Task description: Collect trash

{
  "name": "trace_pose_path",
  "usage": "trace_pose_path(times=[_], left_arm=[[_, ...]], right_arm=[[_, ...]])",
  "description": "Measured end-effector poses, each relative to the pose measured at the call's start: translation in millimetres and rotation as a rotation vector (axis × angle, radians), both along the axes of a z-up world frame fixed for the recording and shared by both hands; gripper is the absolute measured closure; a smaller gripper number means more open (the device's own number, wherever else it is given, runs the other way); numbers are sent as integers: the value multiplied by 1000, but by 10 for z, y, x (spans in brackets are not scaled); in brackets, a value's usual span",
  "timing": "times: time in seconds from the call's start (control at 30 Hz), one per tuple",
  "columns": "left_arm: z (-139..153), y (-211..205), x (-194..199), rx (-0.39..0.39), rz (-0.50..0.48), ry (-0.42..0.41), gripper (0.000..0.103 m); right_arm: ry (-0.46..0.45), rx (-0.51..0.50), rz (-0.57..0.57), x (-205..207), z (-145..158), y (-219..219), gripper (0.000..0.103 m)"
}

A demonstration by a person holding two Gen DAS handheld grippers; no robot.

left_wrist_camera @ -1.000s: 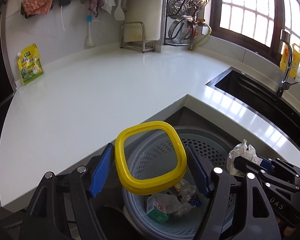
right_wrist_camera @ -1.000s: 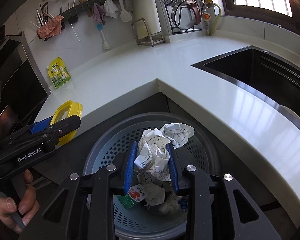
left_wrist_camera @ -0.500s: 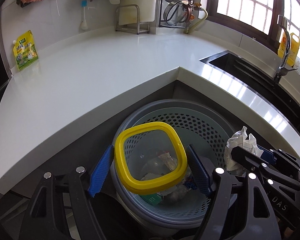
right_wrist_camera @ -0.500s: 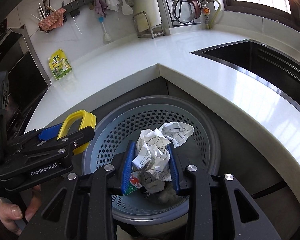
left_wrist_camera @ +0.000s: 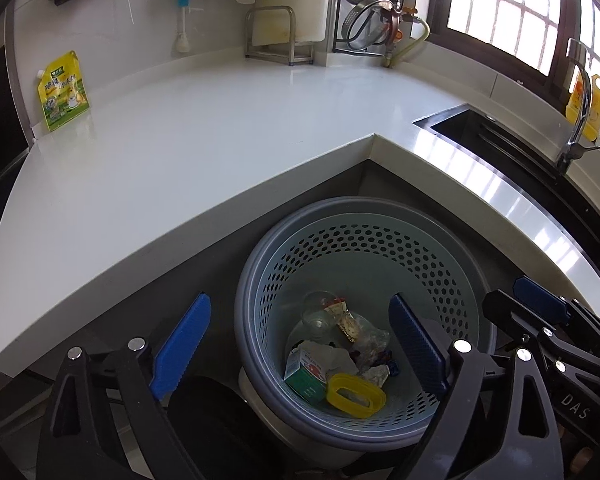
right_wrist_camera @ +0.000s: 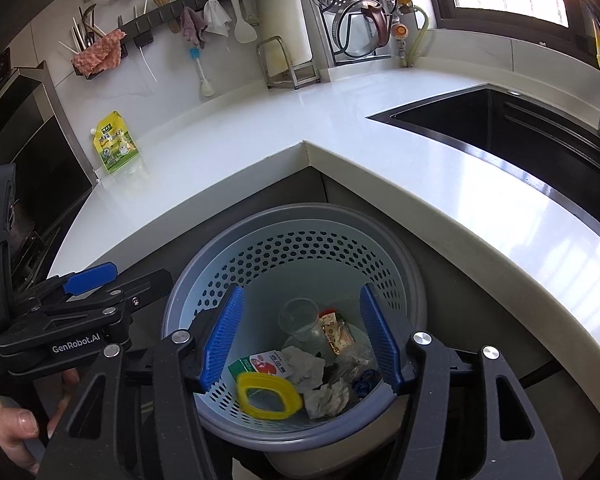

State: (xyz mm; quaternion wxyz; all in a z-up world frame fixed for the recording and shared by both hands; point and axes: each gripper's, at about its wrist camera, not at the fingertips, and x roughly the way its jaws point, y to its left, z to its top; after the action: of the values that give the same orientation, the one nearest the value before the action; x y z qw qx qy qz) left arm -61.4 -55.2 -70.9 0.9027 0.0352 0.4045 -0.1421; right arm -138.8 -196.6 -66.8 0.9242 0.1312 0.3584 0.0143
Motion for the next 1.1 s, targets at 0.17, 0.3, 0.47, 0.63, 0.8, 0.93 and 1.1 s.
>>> trace_pose_path(times=[0.17, 0.3, 0.47, 0.63, 0.8, 0.93, 1.1], left_arm=[[19, 11, -11, -7, 8, -4, 11], [44, 13, -28, -3, 13, -13, 9], [59, 11, -36, 2, 24, -18, 8], [83, -11, -57, 17, 31, -33, 7], [104, -29, -76, 27, 36, -41, 6], [108, -37, -85, 32, 43, -42, 6], [109, -53, -111, 45, 45, -47, 6]], right_arm=[[-3, -7, -3, -19, 1, 10, 42], [-4, -6, -6, -24, -4, 13, 41], [-4, -3, -13, -37, -9, 13, 41], [-6, -10, -11, -49, -13, 29, 40], [-7, -11, -16, -58, -16, 30, 39], [-7, -10, -24, -60, -11, 11, 38], [-8, -14, -27, -67, 0, 4, 37]])
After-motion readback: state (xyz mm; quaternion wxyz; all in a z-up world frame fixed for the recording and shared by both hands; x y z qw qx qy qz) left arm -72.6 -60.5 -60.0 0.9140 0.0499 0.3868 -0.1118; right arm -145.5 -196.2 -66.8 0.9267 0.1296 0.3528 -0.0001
